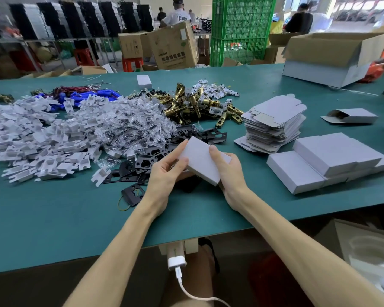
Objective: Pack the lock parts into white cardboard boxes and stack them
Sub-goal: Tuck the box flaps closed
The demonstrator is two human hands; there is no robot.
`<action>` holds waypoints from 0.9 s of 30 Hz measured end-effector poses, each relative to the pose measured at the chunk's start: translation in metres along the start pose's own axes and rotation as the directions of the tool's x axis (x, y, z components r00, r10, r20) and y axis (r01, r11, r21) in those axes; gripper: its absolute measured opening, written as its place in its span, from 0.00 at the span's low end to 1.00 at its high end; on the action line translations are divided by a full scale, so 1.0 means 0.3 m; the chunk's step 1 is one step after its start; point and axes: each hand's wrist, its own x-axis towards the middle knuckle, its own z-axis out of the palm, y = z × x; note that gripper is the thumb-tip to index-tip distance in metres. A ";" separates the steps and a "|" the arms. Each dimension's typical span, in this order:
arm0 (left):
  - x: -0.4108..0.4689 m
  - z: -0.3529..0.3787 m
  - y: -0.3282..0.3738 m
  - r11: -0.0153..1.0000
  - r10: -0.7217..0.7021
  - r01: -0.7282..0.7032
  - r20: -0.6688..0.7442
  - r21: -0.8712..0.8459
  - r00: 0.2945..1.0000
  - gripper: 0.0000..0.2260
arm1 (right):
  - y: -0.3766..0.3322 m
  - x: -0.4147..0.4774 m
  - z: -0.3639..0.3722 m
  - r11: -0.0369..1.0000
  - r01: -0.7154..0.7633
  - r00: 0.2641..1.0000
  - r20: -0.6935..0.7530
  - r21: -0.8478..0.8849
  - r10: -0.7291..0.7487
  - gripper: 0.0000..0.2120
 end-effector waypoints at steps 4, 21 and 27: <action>0.000 -0.006 -0.004 0.998 -0.013 0.017 -0.076 0.059 0.997 0.14 | -0.002 -0.011 0.004 0.893 0.255 0.961 -0.004 -0.372 -0.276 0.21; -0.014 0.015 0.013 0.995 -0.003 0.003 -0.004 0.103 1.000 0.14 | -0.233 -0.027 -0.292 0.126 0.296 0.877 0.218 -0.947 -0.428 0.35; -0.011 0.015 0.006 0.991 -0.026 0.028 -0.023 0.134 0.999 0.16 | -0.253 0.001 -0.432 -0.090 0.075 0.915 0.104 -0.993 -0.390 0.27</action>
